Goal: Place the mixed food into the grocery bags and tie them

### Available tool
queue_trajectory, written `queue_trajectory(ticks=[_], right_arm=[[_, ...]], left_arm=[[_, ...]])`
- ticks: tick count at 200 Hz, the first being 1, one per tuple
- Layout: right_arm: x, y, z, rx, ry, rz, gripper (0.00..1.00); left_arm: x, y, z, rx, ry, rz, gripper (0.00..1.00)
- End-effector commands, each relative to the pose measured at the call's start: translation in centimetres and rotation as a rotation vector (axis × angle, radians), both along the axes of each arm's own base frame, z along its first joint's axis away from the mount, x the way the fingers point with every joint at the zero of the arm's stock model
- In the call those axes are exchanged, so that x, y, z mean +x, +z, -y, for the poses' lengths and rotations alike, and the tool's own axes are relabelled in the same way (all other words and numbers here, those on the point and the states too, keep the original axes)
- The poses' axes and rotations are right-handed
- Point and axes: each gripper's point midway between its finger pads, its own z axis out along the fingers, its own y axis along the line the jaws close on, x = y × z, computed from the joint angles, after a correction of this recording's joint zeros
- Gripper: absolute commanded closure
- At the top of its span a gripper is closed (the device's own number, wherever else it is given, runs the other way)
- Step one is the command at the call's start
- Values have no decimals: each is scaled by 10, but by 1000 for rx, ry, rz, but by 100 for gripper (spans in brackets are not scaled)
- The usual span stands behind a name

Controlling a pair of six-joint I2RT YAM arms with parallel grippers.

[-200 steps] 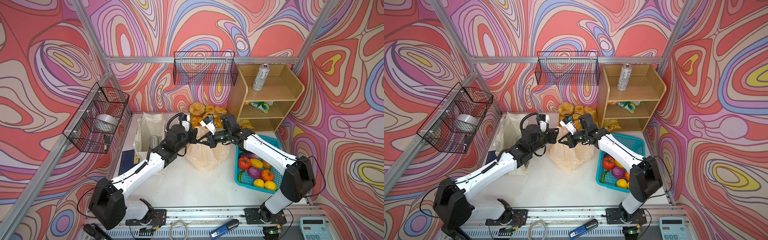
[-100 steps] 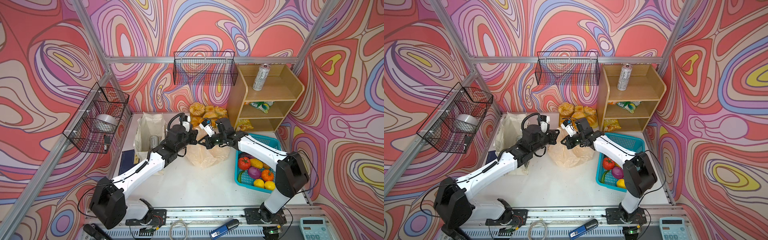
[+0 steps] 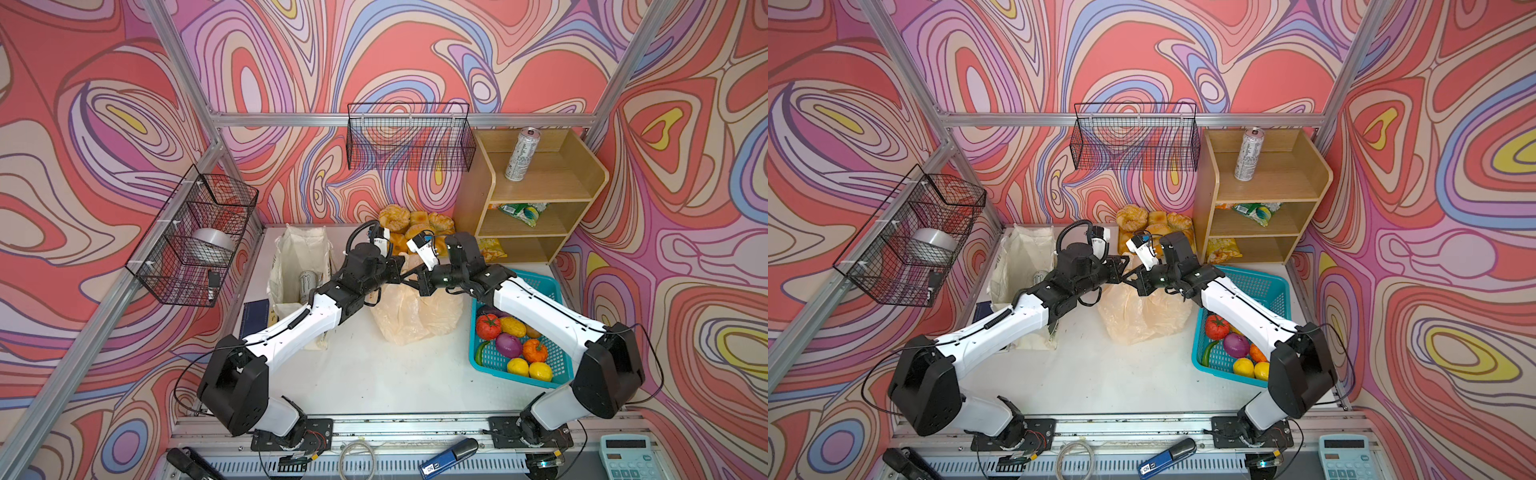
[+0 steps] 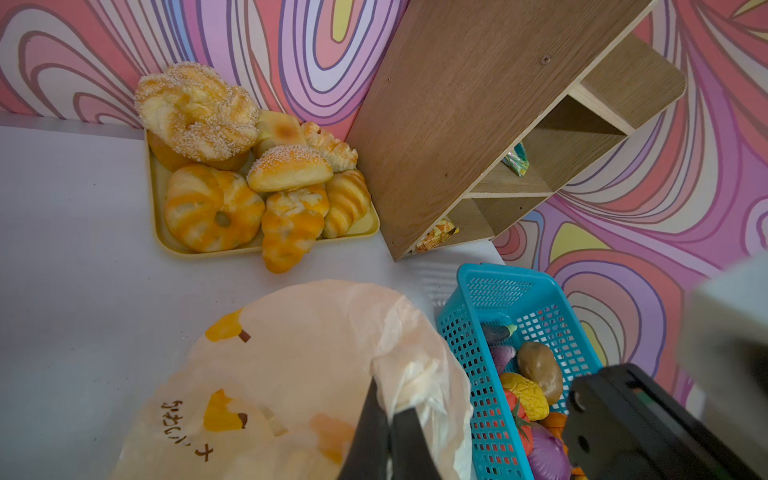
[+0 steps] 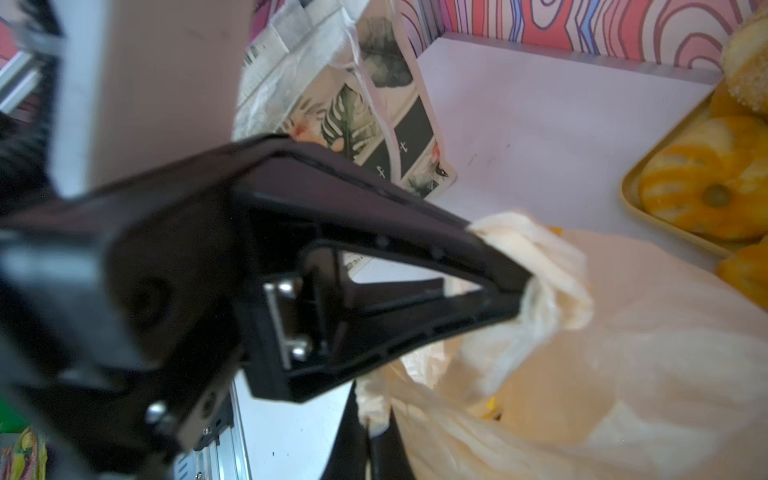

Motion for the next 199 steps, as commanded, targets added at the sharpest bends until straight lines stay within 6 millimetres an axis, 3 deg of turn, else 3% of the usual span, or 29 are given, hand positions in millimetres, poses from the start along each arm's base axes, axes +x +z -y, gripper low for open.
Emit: queue_trajectory(ticks=[1, 49, 100, 147, 199], right_arm=[[-4, 7, -6, 41, 43, -19, 100], [3, -5, -8, 72, 7, -38, 100], [19, -20, -10, 98, -65, -41, 100], [30, -13, -1, 113, -148, -1, 100], [36, -9, 3, 123, -171, -2, 100]], left_arm=[[2, 20, 16, -73, -48, 24, 100], [1, 32, 31, -108, -119, 30, 100], [-5, 19, 43, -133, -188, -24, 99], [-11, 11, 44, -84, -216, -61, 81], [-11, 28, 36, -41, -200, -15, 35]])
